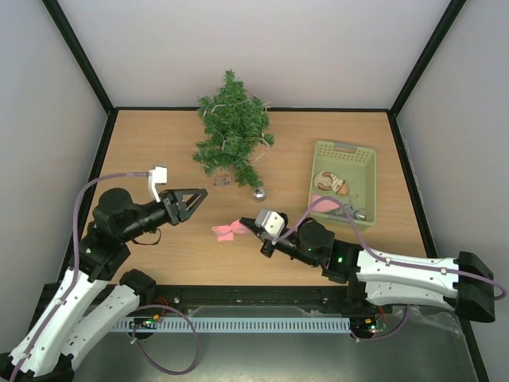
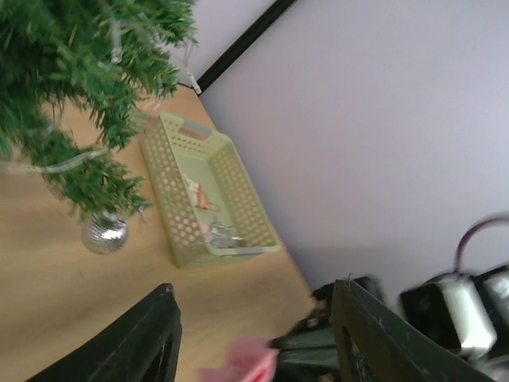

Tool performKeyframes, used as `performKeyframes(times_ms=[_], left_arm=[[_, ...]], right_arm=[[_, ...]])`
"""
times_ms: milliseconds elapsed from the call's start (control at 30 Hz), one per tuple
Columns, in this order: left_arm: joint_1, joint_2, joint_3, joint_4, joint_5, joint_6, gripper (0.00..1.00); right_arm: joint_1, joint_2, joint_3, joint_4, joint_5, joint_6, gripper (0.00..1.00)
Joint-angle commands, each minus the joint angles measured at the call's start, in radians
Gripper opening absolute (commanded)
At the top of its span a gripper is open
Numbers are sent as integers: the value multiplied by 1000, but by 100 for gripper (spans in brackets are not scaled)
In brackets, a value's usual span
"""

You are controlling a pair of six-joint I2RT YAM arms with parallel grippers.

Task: Decorate the small christmas tree
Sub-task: Place the decoration item on the Christmas tree.

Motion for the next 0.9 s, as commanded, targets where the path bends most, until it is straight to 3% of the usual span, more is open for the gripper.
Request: performKeyframes(times_ms=[0, 100, 267, 533, 867], left_arm=[[-2, -40, 9, -46, 28, 377, 55], [-2, -79, -5, -46, 113, 533, 56], [-2, -134, -40, -24, 209, 668, 58], [-2, -122, -96, 16, 309, 740, 57], [-2, -74, -120, 15, 302, 838, 51]], right_arm=[[8, -56, 63, -87, -107, 255, 2], [8, -85, 68, -103, -132, 332, 2], [8, -106, 82, -112, -152, 403, 2], [8, -135, 93, -127, -152, 414, 2], [8, -173, 89, -92, -141, 453, 2]])
